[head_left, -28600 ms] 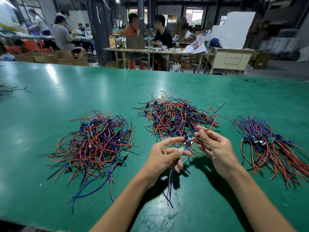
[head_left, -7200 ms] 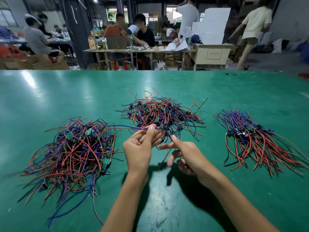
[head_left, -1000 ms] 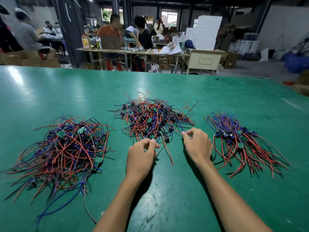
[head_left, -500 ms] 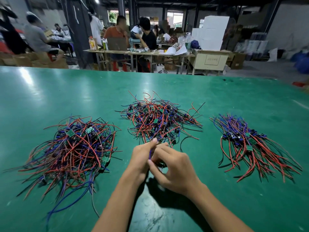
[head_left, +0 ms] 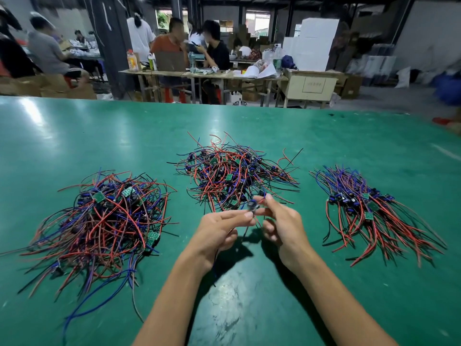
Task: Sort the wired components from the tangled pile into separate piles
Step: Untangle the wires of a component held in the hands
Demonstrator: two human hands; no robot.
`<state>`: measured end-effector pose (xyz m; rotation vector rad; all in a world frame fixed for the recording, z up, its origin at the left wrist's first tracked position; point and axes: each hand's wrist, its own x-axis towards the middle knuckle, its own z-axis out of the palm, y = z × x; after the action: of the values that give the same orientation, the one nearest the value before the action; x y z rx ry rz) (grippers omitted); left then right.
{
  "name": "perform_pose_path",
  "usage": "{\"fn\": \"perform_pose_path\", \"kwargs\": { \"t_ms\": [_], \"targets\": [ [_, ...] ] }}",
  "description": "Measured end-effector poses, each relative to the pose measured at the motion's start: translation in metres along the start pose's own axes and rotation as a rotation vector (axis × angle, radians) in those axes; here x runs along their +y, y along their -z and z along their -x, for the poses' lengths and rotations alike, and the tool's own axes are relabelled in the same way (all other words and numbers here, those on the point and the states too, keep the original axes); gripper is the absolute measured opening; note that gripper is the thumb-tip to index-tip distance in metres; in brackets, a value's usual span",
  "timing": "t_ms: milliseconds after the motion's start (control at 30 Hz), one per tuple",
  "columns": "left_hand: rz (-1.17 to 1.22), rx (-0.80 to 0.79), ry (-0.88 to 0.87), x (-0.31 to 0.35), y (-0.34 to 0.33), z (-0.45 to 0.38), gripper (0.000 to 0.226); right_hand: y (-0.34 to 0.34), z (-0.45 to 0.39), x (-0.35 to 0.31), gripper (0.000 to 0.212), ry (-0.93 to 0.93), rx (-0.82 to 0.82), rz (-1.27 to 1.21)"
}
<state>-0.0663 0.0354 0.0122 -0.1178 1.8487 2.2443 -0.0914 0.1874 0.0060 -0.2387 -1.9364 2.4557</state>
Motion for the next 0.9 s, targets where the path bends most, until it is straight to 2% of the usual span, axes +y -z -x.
{"fn": "perform_pose_path", "kwargs": {
  "t_ms": [67, 167, 300, 467, 700, 800, 867, 900],
  "targets": [
    [-0.005, -0.016, -0.003, -0.001, 0.0, 0.002, 0.02, 0.003, 0.001, -0.004, 0.022, 0.047, 0.041, -0.058],
    [-0.012, -0.019, -0.021, 0.002, -0.001, 0.004, 0.018, 0.008, 0.002, -0.009, 0.025, 0.109, 0.088, -0.018],
    [-0.064, -0.071, -0.042, 0.005, -0.005, 0.007, 0.036, 0.008, 0.002, -0.011, 0.028, 0.116, 0.089, 0.027],
    [-0.053, -0.084, -0.099, 0.007, -0.006, 0.01, 0.034, 0.009, 0.003, -0.011, 0.034, 0.131, -0.034, 0.035],
    [0.048, -0.116, -0.167, 0.007, -0.01, 0.012, 0.032, 0.007, 0.005, -0.005, 0.035, 0.248, -0.142, 0.108],
    [0.063, -0.017, -0.251, 0.008, -0.012, 0.012, 0.025, 0.004, 0.005, -0.006, 0.026, 0.244, -0.205, 0.049],
    [0.091, 0.124, -0.368, 0.014, -0.01, 0.012, 0.021, 0.004, 0.004, -0.007, 0.026, 0.228, -0.201, -0.011],
    [0.097, 0.22, -0.452, 0.02, -0.006, 0.014, 0.021, 0.006, 0.003, -0.005, 0.023, 0.279, -0.159, 0.041]
  ]
}}
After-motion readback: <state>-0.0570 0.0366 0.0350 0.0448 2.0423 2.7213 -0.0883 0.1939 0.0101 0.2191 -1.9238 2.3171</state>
